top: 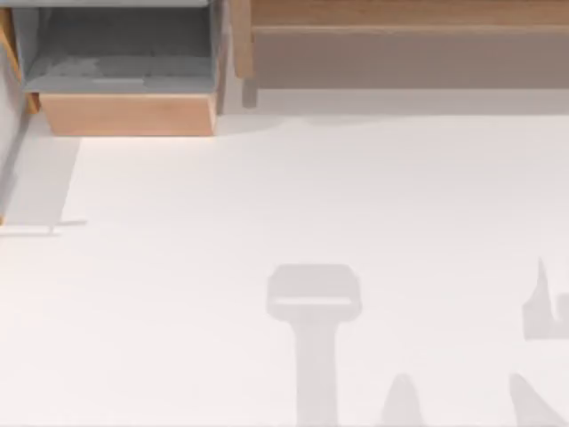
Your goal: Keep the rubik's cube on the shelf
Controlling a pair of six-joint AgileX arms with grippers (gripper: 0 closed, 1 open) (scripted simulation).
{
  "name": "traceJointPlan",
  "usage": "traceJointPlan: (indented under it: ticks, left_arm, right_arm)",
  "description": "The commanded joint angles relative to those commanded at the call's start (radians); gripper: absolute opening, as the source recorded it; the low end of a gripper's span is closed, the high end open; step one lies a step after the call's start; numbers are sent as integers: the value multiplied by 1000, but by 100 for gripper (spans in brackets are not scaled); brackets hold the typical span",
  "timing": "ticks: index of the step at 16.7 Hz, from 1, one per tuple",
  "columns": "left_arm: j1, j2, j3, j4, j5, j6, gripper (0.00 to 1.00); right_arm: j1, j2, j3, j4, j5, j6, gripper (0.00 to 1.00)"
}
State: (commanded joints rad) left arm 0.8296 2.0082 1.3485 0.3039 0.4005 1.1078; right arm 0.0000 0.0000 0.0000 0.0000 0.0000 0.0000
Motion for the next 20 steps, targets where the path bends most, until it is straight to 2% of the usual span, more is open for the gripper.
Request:
traceJointPlan:
  ticks: [7, 12, 16, 20]
  left_arm:
    - [-194, 133, 532, -794, -166, -342, 100]
    - [-351, 267, 824, -1266, -254, -553, 100]
    - [-444, 369, 969, -1520, -299, -670, 100]
    - [-478, 427, 1022, -1625, -318, -718, 100]
  right_arm:
    - [0, 0, 0, 0, 0, 0, 100]
    - [0, 0, 0, 0, 0, 0, 100]
    - [0, 0, 0, 0, 0, 0, 100]
    - [0, 0, 0, 0, 0, 0, 100]
